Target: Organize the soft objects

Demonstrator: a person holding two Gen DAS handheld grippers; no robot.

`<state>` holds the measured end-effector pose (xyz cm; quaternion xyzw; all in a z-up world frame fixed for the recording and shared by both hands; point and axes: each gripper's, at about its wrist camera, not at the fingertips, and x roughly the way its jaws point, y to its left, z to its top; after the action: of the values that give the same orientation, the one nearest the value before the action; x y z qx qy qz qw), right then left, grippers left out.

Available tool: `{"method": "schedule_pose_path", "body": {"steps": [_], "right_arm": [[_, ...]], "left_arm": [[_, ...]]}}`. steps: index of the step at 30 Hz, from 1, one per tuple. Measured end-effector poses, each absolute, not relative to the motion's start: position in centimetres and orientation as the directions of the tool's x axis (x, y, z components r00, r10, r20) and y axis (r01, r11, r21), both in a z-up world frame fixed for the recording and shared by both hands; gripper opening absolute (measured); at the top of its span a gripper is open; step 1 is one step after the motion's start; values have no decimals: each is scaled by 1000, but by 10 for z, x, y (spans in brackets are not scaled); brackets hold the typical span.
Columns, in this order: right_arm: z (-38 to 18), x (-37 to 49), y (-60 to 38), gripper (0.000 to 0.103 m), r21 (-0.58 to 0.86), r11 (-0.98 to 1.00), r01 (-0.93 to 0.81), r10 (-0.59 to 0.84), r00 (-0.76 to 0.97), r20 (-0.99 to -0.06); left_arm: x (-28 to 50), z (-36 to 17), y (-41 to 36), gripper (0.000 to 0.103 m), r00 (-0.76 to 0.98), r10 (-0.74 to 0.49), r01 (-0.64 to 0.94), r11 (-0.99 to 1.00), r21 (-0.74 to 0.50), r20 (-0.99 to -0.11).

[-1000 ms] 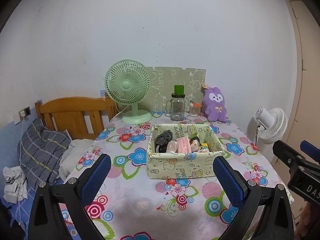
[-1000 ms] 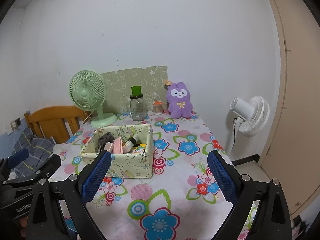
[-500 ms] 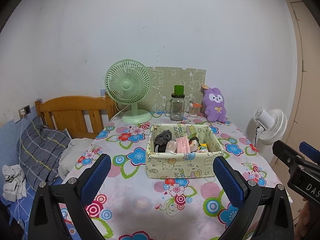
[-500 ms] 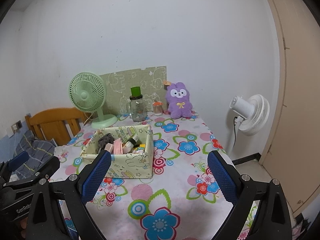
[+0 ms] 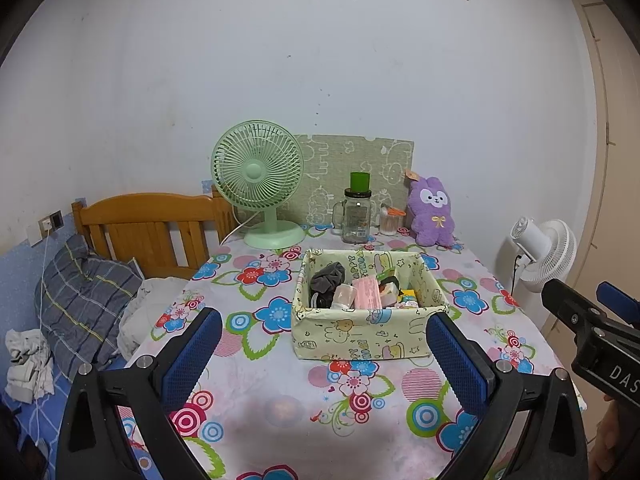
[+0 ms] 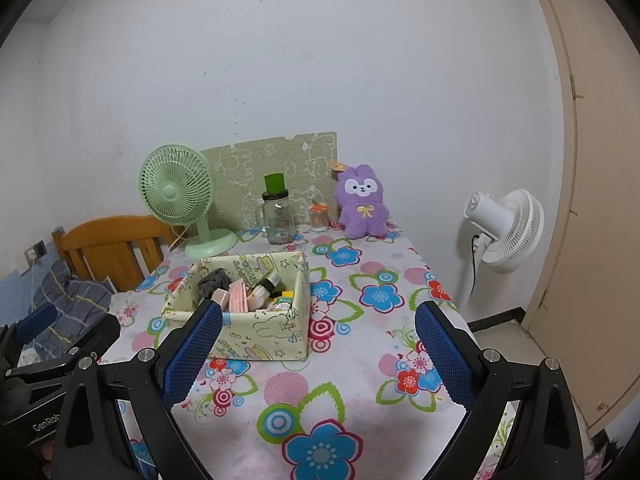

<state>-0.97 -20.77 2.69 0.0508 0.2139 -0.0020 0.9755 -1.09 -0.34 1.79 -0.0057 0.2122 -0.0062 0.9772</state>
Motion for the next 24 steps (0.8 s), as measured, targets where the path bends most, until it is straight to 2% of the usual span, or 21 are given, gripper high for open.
{"method": "schedule_pose_path", "body": {"steps": [24], "right_arm": [[26,-9,-209,99,103,994,29,16,908,-418]], "left_arm": [[-10,18,-7,103,912,-23,20,1000,-11,-410]]}}
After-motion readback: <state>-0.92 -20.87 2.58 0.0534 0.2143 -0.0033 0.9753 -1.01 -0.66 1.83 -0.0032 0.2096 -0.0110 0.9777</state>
